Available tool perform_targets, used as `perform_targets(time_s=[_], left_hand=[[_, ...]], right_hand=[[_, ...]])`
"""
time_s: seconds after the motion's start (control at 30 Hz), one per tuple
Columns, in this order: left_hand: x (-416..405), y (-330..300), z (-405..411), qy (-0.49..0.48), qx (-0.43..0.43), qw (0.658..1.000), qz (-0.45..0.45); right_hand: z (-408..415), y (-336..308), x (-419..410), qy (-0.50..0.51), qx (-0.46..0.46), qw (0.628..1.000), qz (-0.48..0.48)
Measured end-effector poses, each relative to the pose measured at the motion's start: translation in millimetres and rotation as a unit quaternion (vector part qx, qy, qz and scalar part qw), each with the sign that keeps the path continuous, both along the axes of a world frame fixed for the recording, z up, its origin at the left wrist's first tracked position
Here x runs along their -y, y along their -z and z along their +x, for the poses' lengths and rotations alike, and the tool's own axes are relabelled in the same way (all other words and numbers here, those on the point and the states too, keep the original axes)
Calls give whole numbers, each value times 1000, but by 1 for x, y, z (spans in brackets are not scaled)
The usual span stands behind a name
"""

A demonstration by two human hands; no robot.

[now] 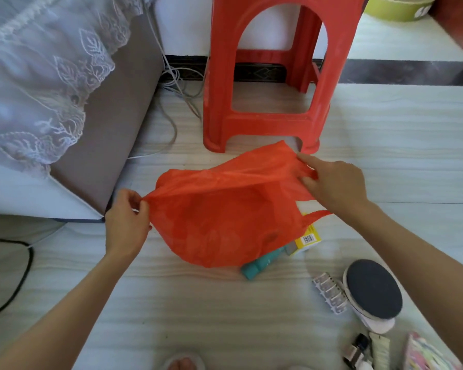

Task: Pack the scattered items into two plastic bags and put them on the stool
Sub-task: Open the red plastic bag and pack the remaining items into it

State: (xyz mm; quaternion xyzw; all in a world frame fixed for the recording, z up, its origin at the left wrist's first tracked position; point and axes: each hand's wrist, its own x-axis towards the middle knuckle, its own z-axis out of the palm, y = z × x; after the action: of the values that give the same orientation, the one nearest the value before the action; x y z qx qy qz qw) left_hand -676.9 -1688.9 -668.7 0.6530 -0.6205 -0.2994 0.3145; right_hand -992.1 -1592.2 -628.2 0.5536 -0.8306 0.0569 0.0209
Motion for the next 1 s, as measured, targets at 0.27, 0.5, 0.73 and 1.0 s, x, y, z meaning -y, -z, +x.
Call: perform_targets(time_s=[0.27,0.5,0.73,1.0], left_hand=[[-11,-8,3,86,168,975,-119],[-28,-12,-60,311,268,880,-240],[4,-31,-72,310,-65,947,60],[2,-41,-48,239,-219,874,361]], right_hand=[[11,-8,-5,-18,208,977,-46],[29,-22,8,-78,337,931,-120],[13,-3,5,62,469,881,-27],[46,16,-15,15,220,962,-161]])
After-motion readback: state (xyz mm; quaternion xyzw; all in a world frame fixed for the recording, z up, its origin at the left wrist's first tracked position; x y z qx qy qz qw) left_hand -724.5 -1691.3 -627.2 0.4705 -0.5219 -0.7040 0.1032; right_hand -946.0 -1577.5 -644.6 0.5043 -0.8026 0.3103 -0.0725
